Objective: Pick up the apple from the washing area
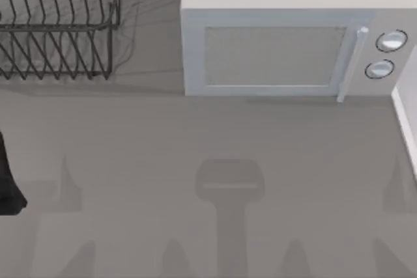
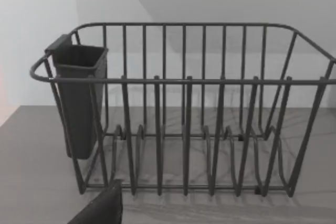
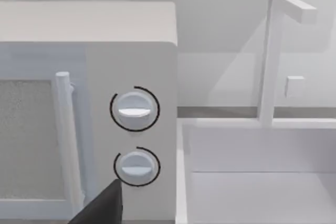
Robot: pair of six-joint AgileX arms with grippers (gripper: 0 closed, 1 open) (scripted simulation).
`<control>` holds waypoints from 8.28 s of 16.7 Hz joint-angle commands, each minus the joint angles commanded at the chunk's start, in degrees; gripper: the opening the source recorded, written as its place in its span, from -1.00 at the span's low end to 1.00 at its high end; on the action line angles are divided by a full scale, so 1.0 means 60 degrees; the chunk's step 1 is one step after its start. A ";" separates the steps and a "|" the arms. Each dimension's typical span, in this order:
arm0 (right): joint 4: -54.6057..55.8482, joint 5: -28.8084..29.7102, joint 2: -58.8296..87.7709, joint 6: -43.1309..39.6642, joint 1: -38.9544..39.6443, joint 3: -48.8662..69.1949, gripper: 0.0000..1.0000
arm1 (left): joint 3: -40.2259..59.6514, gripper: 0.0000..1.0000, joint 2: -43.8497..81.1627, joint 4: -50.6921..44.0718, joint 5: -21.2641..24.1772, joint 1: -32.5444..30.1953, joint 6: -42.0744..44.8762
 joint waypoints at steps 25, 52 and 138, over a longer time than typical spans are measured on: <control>-0.8862 0.0011 1.7700 -0.2320 -0.2464 1.2337 1.00 | 0.0000 1.00 0.0000 0.0000 0.0000 0.0000 0.0000; -0.4405 0.0038 2.1852 -0.2394 -0.2589 1.1257 0.85 | 0.0000 1.00 0.0000 0.0000 0.0000 0.0000 0.0000; -0.9866 0.0018 1.9662 0.5928 0.5761 1.4528 -0.70 | 0.0000 1.00 0.0000 0.0000 0.0000 0.0000 0.0000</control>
